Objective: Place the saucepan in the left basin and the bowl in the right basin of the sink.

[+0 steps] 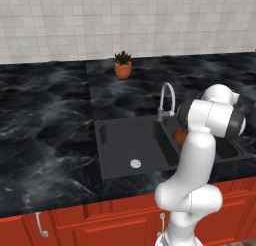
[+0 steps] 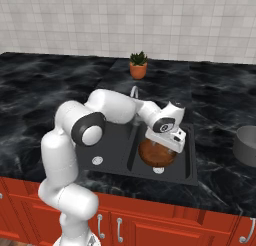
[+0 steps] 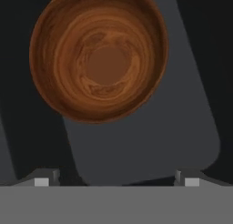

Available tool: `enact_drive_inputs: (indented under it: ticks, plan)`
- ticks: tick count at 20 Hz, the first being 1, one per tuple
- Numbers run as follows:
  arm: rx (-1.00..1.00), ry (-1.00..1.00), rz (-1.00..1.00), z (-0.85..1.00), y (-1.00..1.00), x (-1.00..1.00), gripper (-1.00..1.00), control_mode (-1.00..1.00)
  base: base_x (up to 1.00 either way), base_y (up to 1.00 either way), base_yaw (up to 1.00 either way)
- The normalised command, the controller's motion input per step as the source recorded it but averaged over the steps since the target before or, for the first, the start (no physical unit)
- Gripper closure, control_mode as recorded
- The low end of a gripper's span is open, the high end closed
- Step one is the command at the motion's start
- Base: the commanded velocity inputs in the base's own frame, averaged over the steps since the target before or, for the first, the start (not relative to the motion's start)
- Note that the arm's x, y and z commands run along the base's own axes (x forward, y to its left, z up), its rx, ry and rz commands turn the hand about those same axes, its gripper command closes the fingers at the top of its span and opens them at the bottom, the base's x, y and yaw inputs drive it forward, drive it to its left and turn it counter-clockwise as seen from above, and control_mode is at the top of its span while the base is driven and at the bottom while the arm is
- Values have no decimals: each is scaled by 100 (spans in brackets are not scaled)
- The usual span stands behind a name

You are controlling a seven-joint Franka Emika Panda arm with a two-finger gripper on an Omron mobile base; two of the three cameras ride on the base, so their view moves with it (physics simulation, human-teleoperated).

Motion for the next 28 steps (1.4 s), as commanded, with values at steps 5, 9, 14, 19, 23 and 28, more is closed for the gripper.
enact_drive_inputs:
  ticks: [5,9,14,19,23,28]
  plan:
    - [-4,-2,7,15,21,-30,-100,-100,0,0,0]
    - [-7,-4,1,13,21,-27,-100,-100,0,0,0]
    - [-2,-6,0,10,24,-23,-100,-100,0,0,0]
    - [-1,-11,0,13,27,-15,-100,-100,0,0,0]
    - [-1,-9,0,12,24,-13,-100,-100,0,0,0]
    - [-4,-7,0,14,21,-18,-100,-100,0,0,0]
